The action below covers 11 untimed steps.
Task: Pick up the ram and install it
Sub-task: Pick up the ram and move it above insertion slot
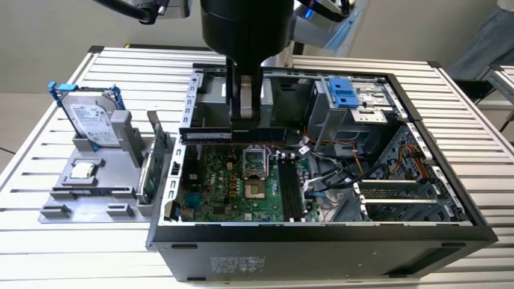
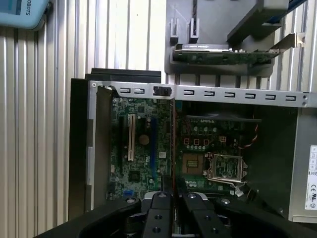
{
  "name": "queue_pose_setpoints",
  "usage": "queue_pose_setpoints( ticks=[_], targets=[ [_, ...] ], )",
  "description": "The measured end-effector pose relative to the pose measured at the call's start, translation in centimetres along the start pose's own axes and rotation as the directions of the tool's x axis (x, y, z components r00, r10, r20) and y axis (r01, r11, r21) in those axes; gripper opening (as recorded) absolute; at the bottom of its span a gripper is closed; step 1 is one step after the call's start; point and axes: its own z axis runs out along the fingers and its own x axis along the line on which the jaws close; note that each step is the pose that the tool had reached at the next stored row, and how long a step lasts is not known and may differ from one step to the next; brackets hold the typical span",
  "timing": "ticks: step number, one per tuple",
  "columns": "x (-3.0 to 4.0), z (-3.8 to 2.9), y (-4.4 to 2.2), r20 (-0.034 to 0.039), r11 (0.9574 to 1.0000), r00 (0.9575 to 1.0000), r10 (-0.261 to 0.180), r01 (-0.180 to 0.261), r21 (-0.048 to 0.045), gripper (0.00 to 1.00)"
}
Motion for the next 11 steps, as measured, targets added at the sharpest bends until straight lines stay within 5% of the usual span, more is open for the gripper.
queue_pose_setpoints(
  ticks=[11],
  targets=[
    [0.12, -0.02, -2.79, 0.0, 1.0, 1.0, 0.0, 0.0, -0.0008, 0.0]
  ],
)
